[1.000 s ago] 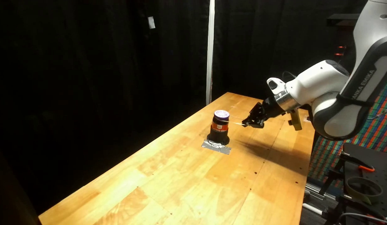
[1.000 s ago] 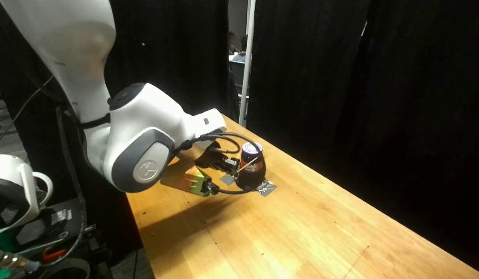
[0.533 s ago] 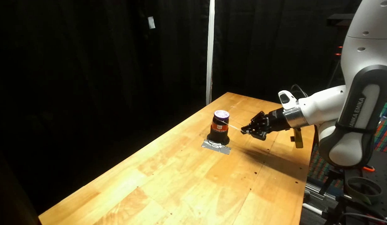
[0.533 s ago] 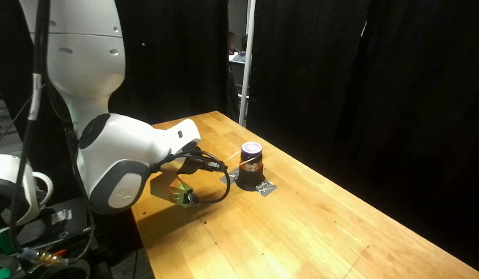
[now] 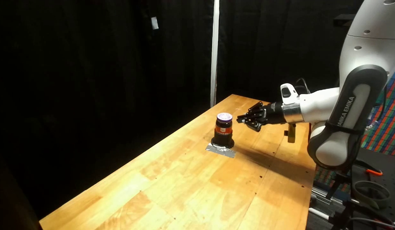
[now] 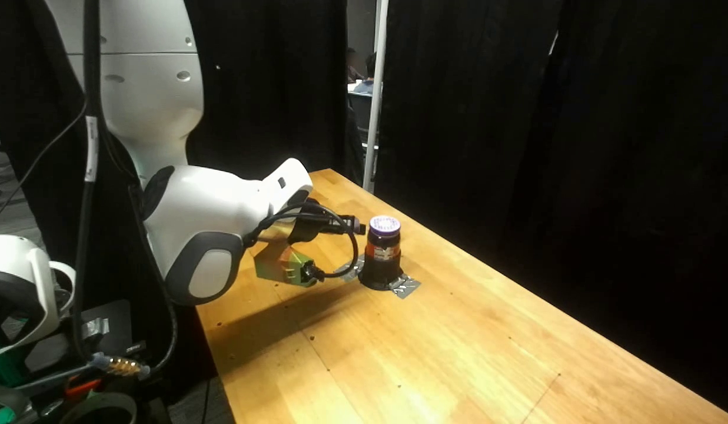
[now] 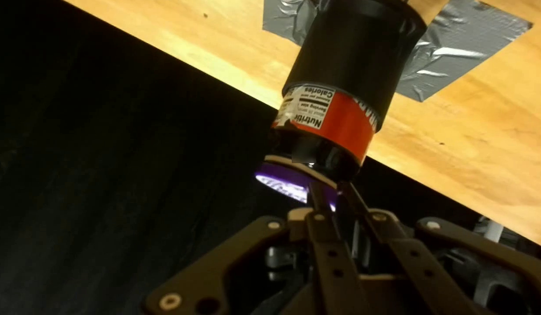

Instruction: Put the rubber band around the jar.

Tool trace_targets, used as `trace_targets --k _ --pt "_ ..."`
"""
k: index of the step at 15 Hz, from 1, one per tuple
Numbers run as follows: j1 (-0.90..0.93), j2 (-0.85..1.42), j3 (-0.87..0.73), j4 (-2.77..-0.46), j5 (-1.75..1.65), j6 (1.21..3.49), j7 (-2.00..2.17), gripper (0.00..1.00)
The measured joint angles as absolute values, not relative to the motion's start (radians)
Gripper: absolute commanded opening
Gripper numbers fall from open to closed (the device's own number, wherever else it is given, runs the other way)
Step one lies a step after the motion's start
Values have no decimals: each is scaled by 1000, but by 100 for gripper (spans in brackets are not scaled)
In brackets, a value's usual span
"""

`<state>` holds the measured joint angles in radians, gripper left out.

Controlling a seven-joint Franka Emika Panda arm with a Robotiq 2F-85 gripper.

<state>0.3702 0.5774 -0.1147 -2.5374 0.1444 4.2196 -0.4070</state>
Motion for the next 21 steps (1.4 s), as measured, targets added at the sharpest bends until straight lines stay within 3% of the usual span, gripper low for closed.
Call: trace_targets --k 3,4,6,10,13,17,21 --pt "441 567 -182 -2509 156 4215 -407 15" --pt "465 567 -202 -2507 165 4215 -407 40" --pt "510 568 -236 -2509 189 4214 -406 44" --pt "488 546 -206 -2571 226 4182 -470 76" --pt "474 421 -203 -2607 284 3996 -600 98" --pt "566 198 -276 -2597 524 3686 -882 100" --pt "709 87 -410 -2552 825 3531 -1192 100"
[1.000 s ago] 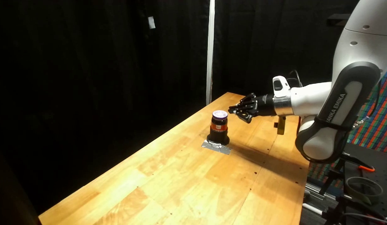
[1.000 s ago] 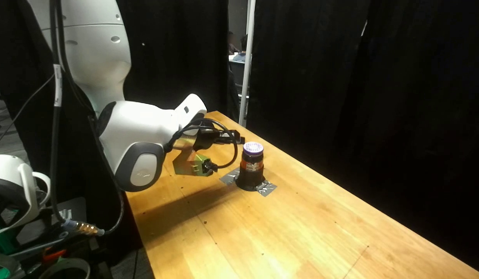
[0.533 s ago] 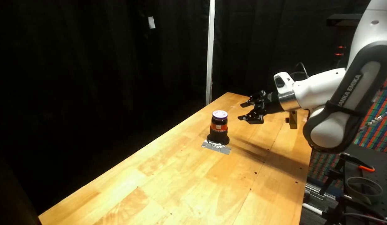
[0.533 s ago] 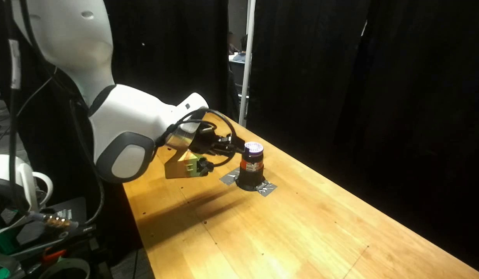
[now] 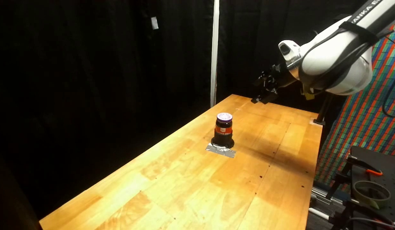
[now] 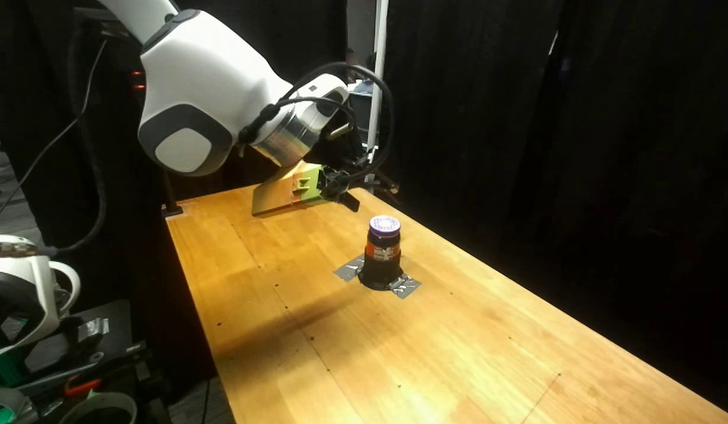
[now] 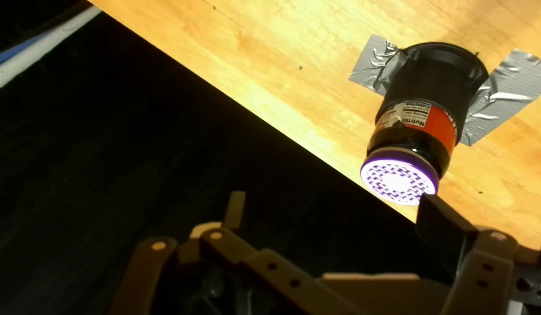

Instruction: Put the rubber band around the jar.

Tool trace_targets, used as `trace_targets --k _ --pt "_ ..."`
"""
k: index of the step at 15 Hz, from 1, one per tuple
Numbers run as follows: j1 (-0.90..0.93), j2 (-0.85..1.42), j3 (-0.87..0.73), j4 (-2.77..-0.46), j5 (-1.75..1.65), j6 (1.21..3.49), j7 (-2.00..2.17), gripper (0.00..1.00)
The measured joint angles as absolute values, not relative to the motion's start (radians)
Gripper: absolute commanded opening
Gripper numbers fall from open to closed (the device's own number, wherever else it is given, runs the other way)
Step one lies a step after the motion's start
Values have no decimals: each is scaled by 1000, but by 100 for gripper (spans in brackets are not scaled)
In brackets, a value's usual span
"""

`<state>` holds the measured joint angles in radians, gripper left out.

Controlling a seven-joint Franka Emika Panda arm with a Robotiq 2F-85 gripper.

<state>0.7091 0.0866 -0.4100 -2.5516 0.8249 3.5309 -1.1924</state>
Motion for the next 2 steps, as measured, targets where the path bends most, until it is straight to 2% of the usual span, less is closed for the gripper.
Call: trace_targets --k 2 --pt "741 73 -434 -2525 982 3507 -1340 100"
